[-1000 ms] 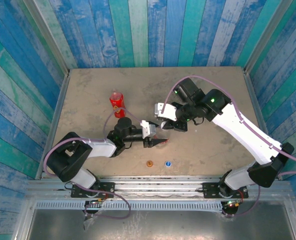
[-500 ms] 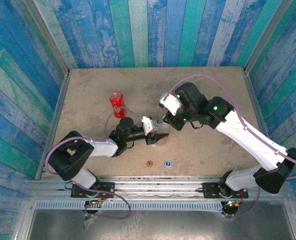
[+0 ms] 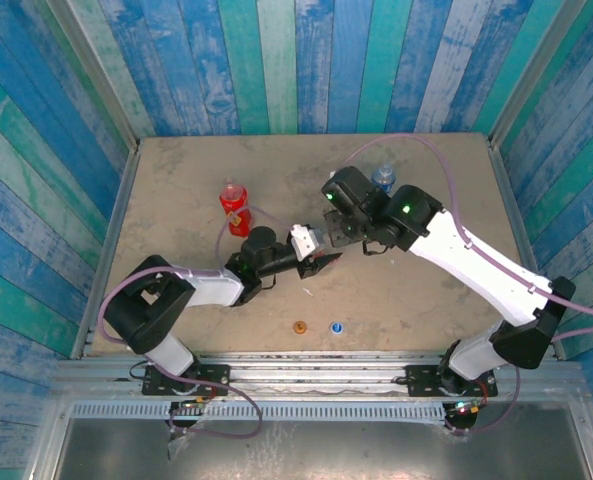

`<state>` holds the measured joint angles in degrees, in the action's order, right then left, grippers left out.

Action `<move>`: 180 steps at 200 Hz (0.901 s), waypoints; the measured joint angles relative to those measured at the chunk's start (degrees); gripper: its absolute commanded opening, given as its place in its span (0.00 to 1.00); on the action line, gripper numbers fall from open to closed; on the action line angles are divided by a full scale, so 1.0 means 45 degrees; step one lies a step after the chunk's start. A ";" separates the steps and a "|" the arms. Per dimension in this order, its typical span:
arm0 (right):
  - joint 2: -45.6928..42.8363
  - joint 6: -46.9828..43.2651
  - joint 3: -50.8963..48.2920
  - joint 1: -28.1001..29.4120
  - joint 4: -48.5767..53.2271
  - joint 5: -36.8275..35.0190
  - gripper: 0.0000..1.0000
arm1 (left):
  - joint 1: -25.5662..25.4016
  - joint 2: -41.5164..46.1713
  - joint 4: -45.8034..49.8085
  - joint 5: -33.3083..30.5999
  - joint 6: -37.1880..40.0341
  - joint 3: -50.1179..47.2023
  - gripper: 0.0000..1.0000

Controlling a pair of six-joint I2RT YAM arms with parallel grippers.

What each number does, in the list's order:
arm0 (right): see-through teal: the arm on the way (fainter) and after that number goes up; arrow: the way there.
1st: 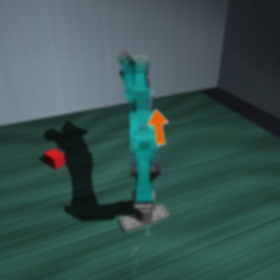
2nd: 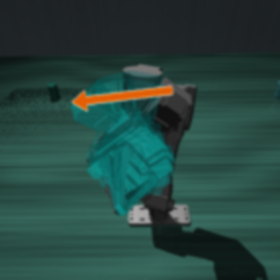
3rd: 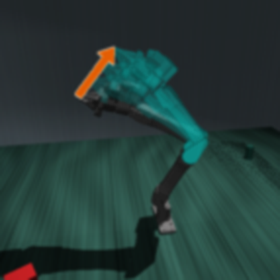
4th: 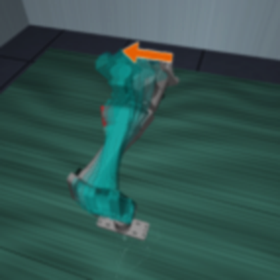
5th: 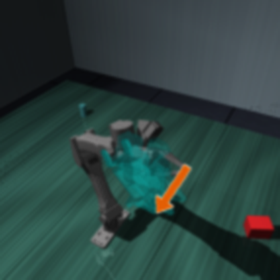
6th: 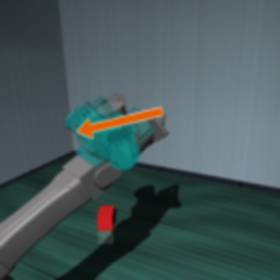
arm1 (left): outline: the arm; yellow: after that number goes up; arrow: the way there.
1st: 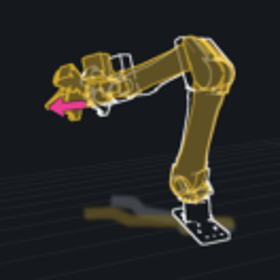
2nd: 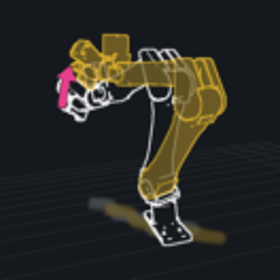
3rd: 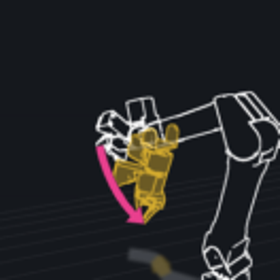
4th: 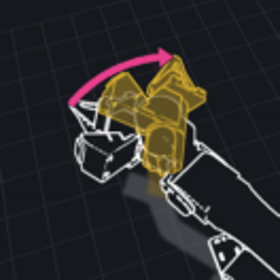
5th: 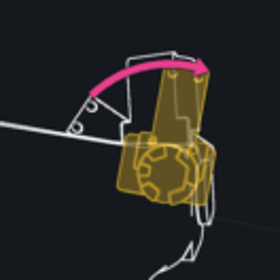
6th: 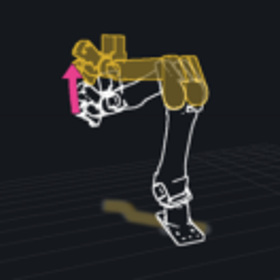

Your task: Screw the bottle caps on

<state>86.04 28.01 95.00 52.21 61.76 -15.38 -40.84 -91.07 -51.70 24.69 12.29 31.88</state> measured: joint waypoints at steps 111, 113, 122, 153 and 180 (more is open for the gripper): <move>-0.3468 -1.0729 -0.0797 0.0136 -0.0253 0.2516 0.68 | -0.0544 0.1831 0.2254 -0.2123 0.3405 -0.0767 0.57; -0.3541 -1.0972 -0.0850 0.0136 -0.0243 0.2540 0.68 | -0.0578 0.1889 0.2365 -0.2142 0.3507 -0.0767 0.57; -0.3876 -1.2254 -0.1141 0.0136 -0.0204 0.2584 0.68 | -0.0758 0.2147 0.2914 -0.2268 0.3910 -0.0767 0.57; -0.3789 -1.5091 -0.1496 0.0078 -0.0010 0.2565 0.62 | -0.1209 0.2725 0.4133 -0.2720 0.4721 -0.0767 0.56; -0.2628 -1.5548 -0.1292 0.0019 0.0194 0.2560 0.58 | -0.1282 0.3031 0.4745 -0.2875 0.4983 -0.0767 0.55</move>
<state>74.22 -41.95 89.19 52.29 62.63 -3.86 -46.61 -77.43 -30.35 11.75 34.72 28.42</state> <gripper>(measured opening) 0.595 0.567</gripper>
